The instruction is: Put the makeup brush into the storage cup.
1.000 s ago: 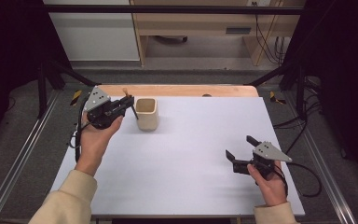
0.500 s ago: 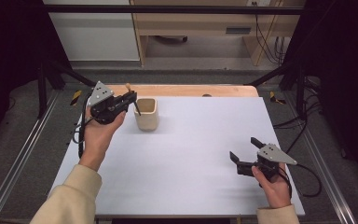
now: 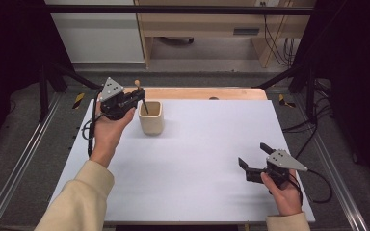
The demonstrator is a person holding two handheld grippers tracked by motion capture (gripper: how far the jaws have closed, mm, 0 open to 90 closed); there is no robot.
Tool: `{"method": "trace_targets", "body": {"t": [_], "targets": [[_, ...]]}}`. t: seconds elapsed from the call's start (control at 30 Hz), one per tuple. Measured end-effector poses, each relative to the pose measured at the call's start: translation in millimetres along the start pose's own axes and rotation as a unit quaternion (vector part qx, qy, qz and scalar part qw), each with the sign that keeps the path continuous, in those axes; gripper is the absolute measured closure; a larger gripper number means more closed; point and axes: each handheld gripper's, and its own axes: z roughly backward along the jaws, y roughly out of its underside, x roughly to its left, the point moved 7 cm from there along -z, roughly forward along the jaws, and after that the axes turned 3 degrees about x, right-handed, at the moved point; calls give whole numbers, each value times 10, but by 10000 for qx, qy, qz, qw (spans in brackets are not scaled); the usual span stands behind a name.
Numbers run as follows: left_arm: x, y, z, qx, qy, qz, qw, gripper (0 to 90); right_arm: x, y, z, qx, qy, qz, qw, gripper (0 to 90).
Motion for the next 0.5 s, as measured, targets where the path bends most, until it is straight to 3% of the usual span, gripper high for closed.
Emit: {"method": "trace_targets", "body": {"t": [0.5], "targets": [[129,61,-128,-64,-144,161,9997,833,27,10,-24,1,-21,99,9999,52]]}}
